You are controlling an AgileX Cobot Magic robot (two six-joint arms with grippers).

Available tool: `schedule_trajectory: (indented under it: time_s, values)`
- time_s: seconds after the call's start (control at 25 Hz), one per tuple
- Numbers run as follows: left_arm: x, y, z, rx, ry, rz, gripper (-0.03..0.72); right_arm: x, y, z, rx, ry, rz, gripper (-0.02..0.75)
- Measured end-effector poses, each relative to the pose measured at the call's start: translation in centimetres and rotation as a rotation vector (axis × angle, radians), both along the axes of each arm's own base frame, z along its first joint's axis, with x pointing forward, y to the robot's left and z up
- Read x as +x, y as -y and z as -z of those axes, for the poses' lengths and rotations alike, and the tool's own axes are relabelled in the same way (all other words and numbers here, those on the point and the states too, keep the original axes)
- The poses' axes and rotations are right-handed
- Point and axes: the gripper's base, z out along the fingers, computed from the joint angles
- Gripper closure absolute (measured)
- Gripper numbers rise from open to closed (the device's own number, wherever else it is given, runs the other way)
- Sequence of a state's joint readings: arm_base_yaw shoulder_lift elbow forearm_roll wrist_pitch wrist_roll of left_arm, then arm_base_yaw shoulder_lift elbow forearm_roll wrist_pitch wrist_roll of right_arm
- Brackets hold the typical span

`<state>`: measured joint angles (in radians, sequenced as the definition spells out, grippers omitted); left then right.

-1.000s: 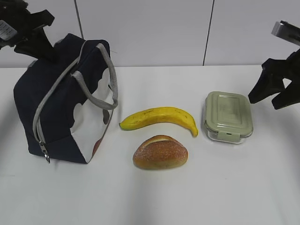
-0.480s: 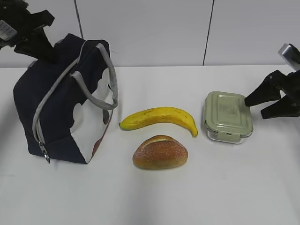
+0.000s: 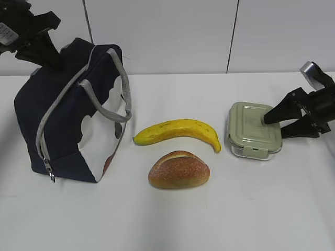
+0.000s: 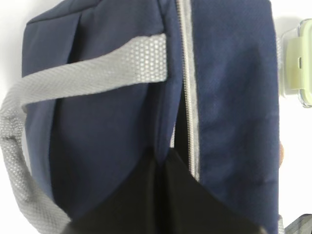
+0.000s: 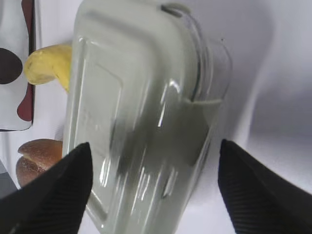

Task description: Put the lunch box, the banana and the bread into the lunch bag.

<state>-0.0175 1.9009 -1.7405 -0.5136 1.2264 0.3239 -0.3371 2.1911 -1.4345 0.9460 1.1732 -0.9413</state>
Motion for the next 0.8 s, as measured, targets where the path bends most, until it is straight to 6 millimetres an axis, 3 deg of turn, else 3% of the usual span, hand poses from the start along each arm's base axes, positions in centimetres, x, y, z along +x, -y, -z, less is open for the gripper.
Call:
schedule_trajectory:
  time_s: [0.32,0.56,0.8]
  values:
    - [0.0,0.0,0.0,0.000,0.000,0.000,0.691,0.2,-0.1,1.3,0.031,-0.006,0.004,0.159]
    - [0.0,0.0,0.0,0.000,0.000,0.000,0.691,0.5,-0.3,1.8,0.079,0.002,0.022,0.302]
    - [0.0,0.0,0.0,0.000,0.000,0.000,0.691,0.7,-0.3,2.0,0.103,0.004,0.039,0.328]
